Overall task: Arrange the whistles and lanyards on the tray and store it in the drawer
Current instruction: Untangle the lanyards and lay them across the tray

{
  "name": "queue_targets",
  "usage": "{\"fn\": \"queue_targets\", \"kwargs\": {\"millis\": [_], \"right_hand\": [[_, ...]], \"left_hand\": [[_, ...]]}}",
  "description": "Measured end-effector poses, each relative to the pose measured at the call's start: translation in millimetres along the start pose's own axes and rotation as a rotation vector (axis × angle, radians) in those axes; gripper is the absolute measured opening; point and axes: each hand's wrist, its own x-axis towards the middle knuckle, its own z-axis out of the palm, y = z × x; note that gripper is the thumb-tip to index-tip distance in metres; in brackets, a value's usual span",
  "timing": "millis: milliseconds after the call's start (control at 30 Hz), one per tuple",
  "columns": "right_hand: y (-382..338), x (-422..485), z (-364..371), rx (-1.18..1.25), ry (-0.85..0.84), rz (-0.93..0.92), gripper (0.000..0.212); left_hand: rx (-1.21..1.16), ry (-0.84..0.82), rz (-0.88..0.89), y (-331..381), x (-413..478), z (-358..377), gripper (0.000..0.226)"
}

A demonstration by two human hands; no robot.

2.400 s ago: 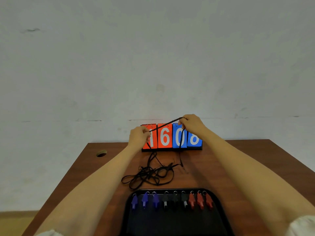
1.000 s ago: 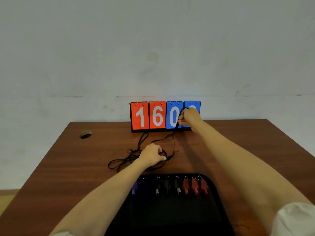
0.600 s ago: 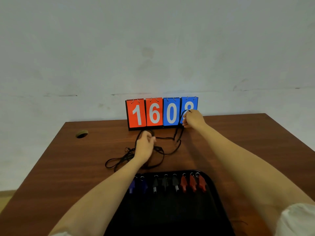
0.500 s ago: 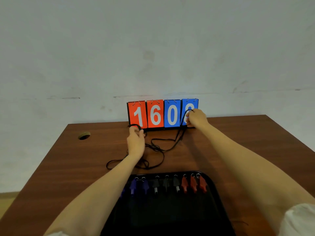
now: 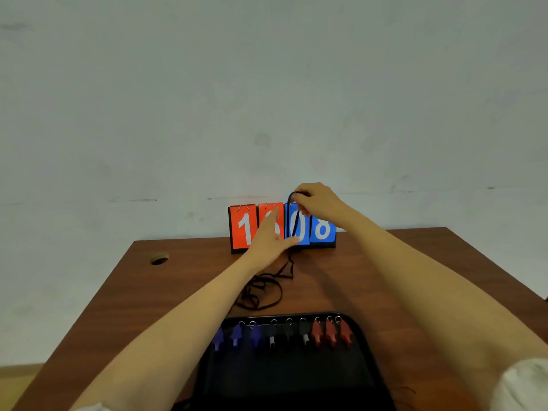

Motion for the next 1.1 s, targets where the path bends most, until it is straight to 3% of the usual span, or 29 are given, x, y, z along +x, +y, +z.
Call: {"fn": "queue_targets", "kwargs": {"millis": [167,267,367,433,500,600,767,900,1033,1100], "right_hand": [[-34.2,-22.0,-24.9,-0.001,-0.002,-0.133,0.02],[-44.3,-28.9,-32.4,0.091,0.069,-0.141,0.03],[-47.7,-37.5,-32.1,0.064,0.126,-0.096,0.038],[-49.4,-46.4,-28.8,0.046,0.026,-0.07,0.027],[-54.3,-57.3,-24.4,0.066,-0.131,-0.052,0.03],[-63.3,-68.2,-15.8,0.249,-0.31,-0.022,0.029],[-66.7,-67.7,-9.7,0.499,-0.341,-0.006,0.033],[-65.3,-67.6,-16.8,0.541,-0.297,-0.102,0.048],[-70.2,-65.2,-21.7,0.405,-0.108,-0.156,0.017],[-72.9,-63.1,-23.7,0.486,-0.064,-0.149,0.017]], "left_hand": [[-0.087,0.078,0.103,54.5,-7.9,-22.2,0.023],[-0.213,0.16,0.098,72.7,-16.9,-37.8,0.006],[-0.389,0.295,0.057,91.3,-24.7,-55.3,0.008],[-0.363,0.365,0.071,98.7,-28.5,-65.2,0.006],[-0.338,0.398,0.09,102.6,-33.9,-71.6,0.008],[-0.359,0.418,0.074,104.3,-42.2,-75.6,0.01],[-0.224,0.482,-0.002,92.2,-48.8,-86.5,0.009],[-0.079,0.299,-0.228,71.8,-52.4,-100.3,0.031],[0.161,0.113,-0.283,62.5,-59.7,-103.5,0.035],[0.24,0.102,-0.211,62.0,-59.0,-99.5,0.036]]}}
